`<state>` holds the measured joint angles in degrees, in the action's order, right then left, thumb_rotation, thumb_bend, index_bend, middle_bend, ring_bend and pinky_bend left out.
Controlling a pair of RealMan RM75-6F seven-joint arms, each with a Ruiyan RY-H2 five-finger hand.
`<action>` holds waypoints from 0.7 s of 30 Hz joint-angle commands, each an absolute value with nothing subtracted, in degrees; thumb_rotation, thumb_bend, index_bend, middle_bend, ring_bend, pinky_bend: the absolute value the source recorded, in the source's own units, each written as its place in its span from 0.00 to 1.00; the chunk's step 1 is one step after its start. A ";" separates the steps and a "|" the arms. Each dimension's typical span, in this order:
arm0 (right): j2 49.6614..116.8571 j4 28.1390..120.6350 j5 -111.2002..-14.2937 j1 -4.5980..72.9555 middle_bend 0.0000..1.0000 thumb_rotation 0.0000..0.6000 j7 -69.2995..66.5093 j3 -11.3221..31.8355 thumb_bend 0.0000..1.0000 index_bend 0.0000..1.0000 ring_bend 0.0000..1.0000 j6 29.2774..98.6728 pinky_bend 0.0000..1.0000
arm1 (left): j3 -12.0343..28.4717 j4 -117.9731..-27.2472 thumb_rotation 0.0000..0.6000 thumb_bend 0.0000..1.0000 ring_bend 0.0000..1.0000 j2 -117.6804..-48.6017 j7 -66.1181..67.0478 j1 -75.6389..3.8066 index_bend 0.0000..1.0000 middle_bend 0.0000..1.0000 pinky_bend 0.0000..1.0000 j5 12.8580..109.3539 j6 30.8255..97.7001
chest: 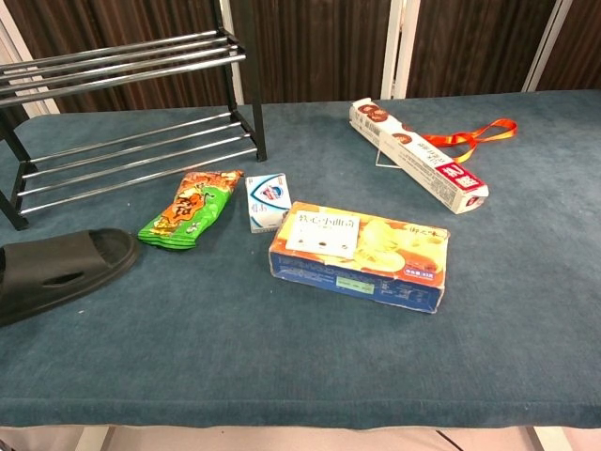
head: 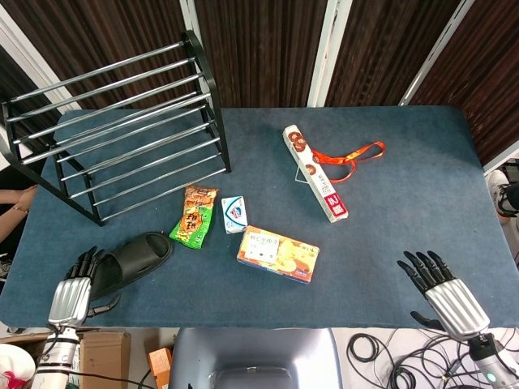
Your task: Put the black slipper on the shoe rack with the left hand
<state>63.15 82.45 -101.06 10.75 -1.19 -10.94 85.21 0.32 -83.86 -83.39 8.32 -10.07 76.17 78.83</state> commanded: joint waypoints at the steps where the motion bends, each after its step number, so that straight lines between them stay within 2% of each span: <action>1: 62.51 82.40 -101.27 11.09 0.00 1.00 -2.45 -11.21 0.10 0.00 0.00 83.61 0.00 | 1.45 -82.49 0.70 0.23 0.00 -85.52 11.40 -10.44 0.00 0.00 0.16 74.36 77.78; 13: 61.53 82.45 -102.64 11.19 0.00 1.00 -4.74 -11.51 0.10 0.00 0.00 81.75 0.00 | 4.77 -79.93 0.69 0.23 0.00 -86.46 14.57 -11.78 0.00 0.00 0.16 66.87 72.17; 21: 61.41 82.21 -102.62 10.62 0.00 1.00 -5.50 -10.81 0.10 0.00 0.00 82.37 0.00 | 4.68 -80.06 0.70 0.22 0.00 -85.07 13.20 -12.52 0.00 0.00 0.16 65.22 67.96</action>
<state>61.41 82.23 -102.62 10.64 -5.49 -10.82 82.39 4.72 -80.18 -85.27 13.55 -12.34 65.25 68.33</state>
